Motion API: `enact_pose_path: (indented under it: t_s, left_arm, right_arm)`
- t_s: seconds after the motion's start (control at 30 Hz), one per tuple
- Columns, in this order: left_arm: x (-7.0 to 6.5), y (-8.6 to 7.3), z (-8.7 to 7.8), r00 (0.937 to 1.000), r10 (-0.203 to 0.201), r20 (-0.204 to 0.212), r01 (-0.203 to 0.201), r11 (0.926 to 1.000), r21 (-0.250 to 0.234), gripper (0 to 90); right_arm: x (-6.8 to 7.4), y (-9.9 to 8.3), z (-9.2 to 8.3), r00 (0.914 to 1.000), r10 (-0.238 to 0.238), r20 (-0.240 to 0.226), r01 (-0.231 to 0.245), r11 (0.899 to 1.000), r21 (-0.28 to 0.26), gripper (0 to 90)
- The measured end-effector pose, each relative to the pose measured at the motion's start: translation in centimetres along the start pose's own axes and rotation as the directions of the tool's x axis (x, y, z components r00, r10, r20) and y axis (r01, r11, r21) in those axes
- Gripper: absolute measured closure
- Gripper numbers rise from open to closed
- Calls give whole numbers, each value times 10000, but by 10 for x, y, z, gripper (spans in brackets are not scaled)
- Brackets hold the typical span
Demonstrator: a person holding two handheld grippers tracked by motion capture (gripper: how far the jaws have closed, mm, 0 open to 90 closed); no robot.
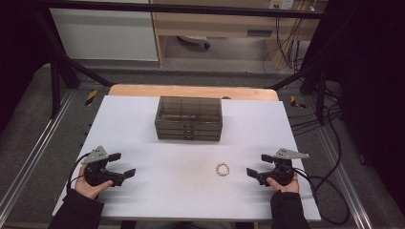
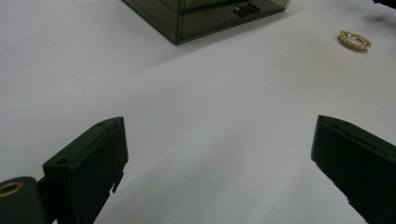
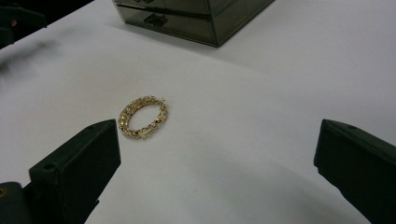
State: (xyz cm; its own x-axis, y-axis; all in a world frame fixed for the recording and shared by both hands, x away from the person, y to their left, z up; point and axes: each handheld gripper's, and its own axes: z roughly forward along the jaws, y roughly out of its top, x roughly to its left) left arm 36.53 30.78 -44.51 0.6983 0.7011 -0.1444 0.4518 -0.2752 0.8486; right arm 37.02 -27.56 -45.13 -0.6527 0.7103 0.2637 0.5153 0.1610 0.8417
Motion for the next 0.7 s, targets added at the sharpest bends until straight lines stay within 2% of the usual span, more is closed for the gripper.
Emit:
enact_pose_path:
  t_s: [0.7]
  left_arm:
    - [-3, 3, 2, 9999, 138, -5, -138, 9999, 72, 36]
  right_arm:
    - [0, 0, -1, 10000, -86, 49, 86, 10000, 25, 9]
